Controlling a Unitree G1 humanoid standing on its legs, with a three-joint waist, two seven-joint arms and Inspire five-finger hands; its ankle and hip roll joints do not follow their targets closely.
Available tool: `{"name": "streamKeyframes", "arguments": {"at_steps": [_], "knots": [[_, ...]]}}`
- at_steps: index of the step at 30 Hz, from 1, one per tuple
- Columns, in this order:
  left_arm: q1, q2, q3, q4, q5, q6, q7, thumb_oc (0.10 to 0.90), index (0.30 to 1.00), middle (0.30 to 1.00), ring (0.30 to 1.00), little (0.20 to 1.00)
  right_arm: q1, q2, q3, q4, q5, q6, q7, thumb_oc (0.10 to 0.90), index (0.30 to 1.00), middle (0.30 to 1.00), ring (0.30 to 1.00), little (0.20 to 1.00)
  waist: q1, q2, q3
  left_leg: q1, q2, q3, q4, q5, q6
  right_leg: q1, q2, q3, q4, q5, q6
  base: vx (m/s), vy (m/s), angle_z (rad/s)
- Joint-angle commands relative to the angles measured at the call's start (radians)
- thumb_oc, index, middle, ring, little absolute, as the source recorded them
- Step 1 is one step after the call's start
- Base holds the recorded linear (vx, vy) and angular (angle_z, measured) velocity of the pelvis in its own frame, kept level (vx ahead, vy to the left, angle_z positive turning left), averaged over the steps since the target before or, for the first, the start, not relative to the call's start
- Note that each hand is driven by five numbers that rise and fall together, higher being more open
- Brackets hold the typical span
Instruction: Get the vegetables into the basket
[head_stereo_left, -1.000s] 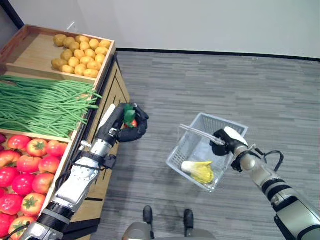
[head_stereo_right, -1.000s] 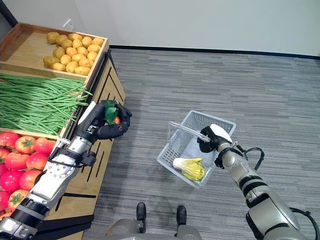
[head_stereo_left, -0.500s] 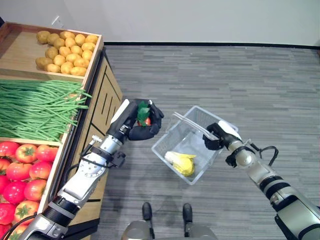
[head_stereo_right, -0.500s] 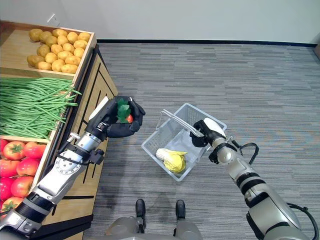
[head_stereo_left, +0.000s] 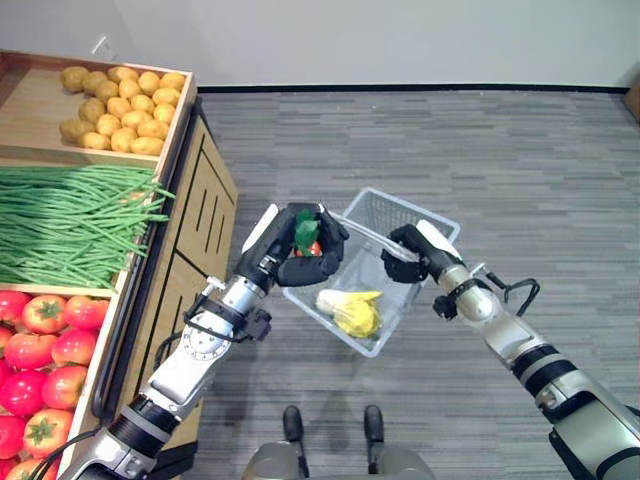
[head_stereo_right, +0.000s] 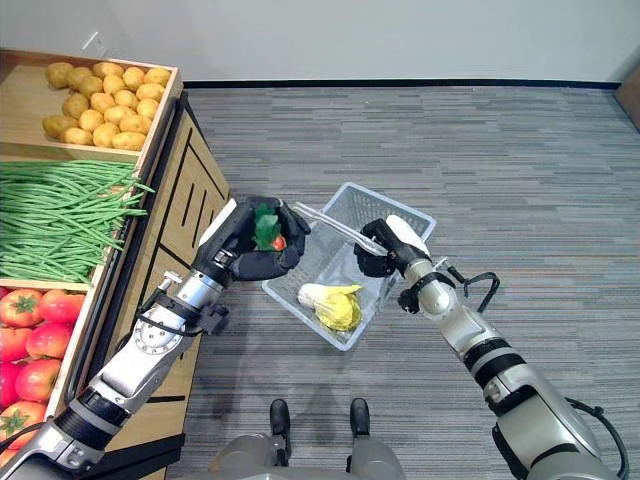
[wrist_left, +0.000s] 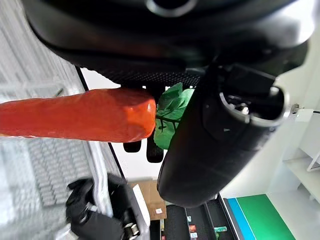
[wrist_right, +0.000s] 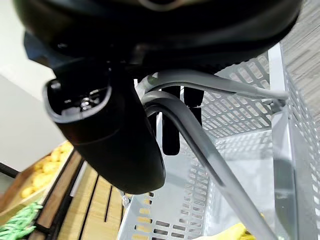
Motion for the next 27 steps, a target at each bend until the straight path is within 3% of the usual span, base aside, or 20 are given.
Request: {"name": "streamKeyframes", "arguments": {"at_steps": [1, 11, 26, 27], "knots": [[-0.064, -0.007, -0.024, -0.022, 0.001, -0.075, 0.005, 0.4, 0.3, 0.3, 0.3, 0.3, -0.197, 0.006, -0.052, -0.176, 0.087, -0.138, -0.064, 0.4, 0.3, 0.3, 0.3, 0.3, -0.002, -0.06, -0.082, 0.044, 0.026, 0.004, 0.0, -0.05, -0.063, -0.003, -0.119, -0.039, 0.011, 0.023, 0.114, 0.01, -0.006, -0.06], [-0.026, -0.018, -0.017, 0.082, 0.07, -0.052, 0.018, 0.4, 0.3, 0.3, 0.3, 0.3, -0.152, 0.017, -0.098, -0.285, 0.183, -0.153, -0.041, 0.4, 0.3, 0.3, 0.3, 0.3, -0.008, -0.062, -0.088, 0.051, 0.028, 0.013, 0.0, -0.053, -0.063, -0.003, -0.117, -0.036, 0.01, 0.023, 0.115, 0.0, 0.0, 0.0], [-0.084, -0.13, -0.033, 0.397, 0.286, -0.004, 0.155, 0.4, 0.3, 0.3, 0.3, 0.3, -0.112, 0.065, -0.076, -0.408, 0.259, -0.166, 0.001, 0.4, 0.3, 0.3, 0.3, 0.3, -0.032, -0.072, -0.098, 0.062, 0.038, 0.031, 0.0, -0.054, -0.069, -0.002, -0.109, -0.026, 0.011, 0.025, 0.111, 0.0, -0.005, -0.02], [-0.091, -0.136, -0.039, 0.415, 0.303, 0.001, 0.161, 0.743, 0.78, 0.78, 0.78, 0.78, -0.112, 0.066, -0.073, -0.409, 0.261, -0.165, 0.002, 0.4, 0.3, 0.3, 0.3, 0.3, -0.034, -0.072, -0.097, 0.063, 0.039, 0.034, 0.0, -0.055, -0.069, -0.003, -0.108, -0.027, 0.011, 0.026, 0.111, -0.01, -0.009, -0.05]]}}
